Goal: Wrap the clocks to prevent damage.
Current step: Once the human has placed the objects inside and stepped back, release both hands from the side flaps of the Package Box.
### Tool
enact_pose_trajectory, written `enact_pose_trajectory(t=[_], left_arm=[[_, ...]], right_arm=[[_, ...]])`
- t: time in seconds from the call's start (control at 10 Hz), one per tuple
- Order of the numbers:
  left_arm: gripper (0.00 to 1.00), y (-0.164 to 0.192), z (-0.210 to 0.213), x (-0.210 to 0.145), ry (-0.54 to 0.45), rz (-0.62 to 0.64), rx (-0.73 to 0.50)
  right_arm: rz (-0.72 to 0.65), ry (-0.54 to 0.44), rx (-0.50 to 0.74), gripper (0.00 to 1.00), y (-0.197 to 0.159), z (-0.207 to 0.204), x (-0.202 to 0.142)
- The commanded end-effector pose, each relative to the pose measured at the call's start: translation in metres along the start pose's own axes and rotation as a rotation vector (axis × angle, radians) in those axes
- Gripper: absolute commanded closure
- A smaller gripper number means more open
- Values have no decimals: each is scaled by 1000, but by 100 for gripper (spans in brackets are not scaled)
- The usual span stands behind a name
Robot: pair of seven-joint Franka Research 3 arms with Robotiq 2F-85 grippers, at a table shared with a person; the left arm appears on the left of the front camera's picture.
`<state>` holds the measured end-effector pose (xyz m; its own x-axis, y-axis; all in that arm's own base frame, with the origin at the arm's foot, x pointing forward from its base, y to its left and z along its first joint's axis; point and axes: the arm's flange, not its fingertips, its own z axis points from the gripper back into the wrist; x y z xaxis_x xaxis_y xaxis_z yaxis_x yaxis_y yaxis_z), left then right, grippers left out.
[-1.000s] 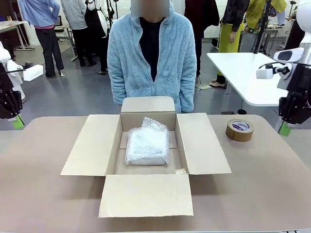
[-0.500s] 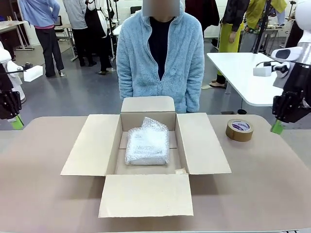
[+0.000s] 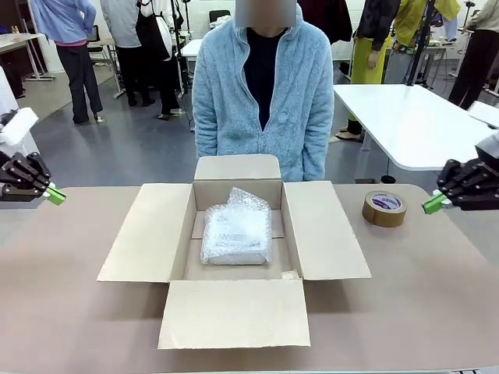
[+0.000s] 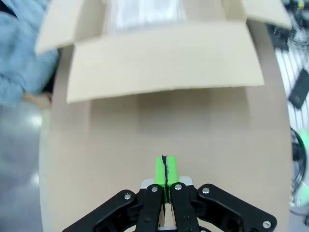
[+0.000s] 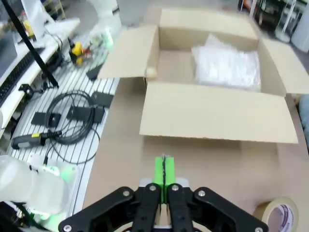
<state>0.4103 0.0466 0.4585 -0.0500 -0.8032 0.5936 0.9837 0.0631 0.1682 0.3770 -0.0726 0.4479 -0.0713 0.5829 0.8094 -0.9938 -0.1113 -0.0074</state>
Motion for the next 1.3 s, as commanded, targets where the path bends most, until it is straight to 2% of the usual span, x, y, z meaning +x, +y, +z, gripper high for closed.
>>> enact_pose_trajectory(t=[0.0,0.2,0.3,0.4,0.5,0.6,0.7,0.8,0.9,1.0,1.2], left_arm=[[99,7,-4,-27,-226,7,-26],[99,15,-10,-46,-275,64,-64],[99,23,-12,-43,-199,153,-192],[99,-2,-8,-38,-253,43,-12],[99,-2,-8,-38,-253,43,-12],[99,7,-19,-48,-258,97,-87],[99,6,-23,-54,-316,101,-82],[99,5,-32,-69,-364,154,-87],[99,4,-35,-79,-402,166,-76],[99,-2,-39,-85,-427,162,-51],[99,-2,-51,-84,-428,160,-88]], right_arm=[[-53,-150,6,99,1,6,-39],[-93,-224,-4,99,5,5,-62],[-164,-158,-15,99,4,6,-57],[-84,-183,-7,99,16,5,-61],[-84,-183,-7,99,16,5,-61],[-119,-182,-4,99,14,3,-71],[-140,-216,-41,99,7,5,-85],[-230,-197,-161,99,2,7,-105],[-297,-189,-228,99,-3,6,-118],[-346,-206,-268,99,-8,4,-132],[-371,-216,-299,99,-18,-4,-145]])
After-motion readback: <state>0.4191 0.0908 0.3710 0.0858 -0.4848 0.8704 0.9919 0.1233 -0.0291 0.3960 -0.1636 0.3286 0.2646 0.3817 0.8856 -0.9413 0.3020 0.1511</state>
